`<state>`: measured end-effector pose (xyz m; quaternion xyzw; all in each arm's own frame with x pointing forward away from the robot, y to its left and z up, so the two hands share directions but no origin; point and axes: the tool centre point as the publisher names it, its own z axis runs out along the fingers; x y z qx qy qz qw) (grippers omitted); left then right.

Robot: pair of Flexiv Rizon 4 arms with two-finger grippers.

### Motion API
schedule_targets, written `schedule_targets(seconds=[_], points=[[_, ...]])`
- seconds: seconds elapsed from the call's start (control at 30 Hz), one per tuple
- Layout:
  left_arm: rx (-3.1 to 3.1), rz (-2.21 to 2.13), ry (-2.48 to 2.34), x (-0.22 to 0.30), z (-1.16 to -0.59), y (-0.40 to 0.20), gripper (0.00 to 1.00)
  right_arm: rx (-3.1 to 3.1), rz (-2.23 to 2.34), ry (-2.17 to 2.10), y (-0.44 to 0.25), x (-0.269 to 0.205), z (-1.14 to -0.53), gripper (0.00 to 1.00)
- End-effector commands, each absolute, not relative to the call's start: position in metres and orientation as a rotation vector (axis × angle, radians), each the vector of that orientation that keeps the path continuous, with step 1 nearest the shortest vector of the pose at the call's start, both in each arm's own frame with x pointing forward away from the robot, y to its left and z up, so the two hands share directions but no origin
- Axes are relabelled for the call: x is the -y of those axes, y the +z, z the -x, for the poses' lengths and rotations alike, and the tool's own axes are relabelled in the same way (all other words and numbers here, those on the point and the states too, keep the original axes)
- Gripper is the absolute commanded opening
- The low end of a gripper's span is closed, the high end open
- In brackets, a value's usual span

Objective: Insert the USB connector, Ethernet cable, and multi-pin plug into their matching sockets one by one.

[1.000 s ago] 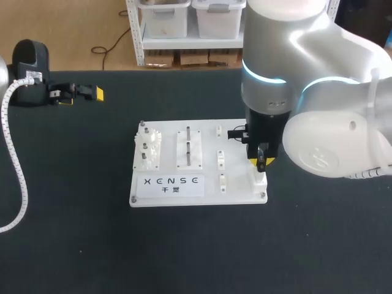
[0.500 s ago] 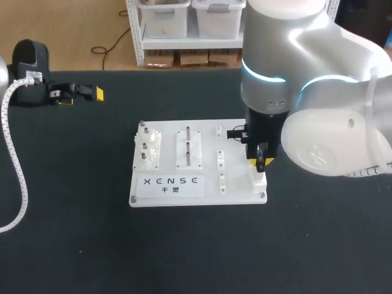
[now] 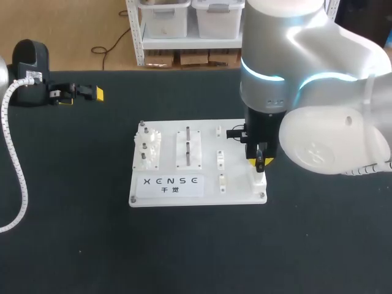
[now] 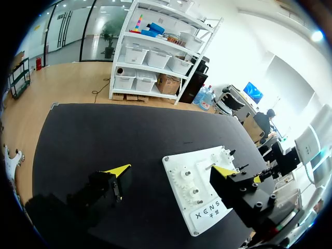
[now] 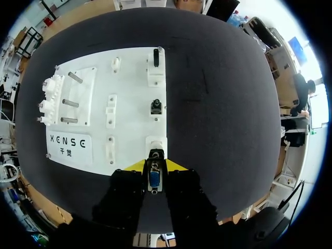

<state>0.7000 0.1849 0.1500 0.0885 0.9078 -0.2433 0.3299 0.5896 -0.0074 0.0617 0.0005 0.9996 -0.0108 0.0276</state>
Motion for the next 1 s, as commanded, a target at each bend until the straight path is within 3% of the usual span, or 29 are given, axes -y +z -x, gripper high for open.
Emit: schedule_targets(seconds=[0.03, 1.0], points=[[-2.374, -0.232, -0.636, -0.1849, -0.7, 0.15, 1.0, -3.087, 0.003, -0.037, 0.0569, 0.0001, -0.5906, 0.0], [-2.374, -0.232, -0.636, -0.1849, -0.7, 0.15, 1.0, -3.079, -0.004, -0.049, 0.0616, 0.0038, -0.5921, 0.0]])
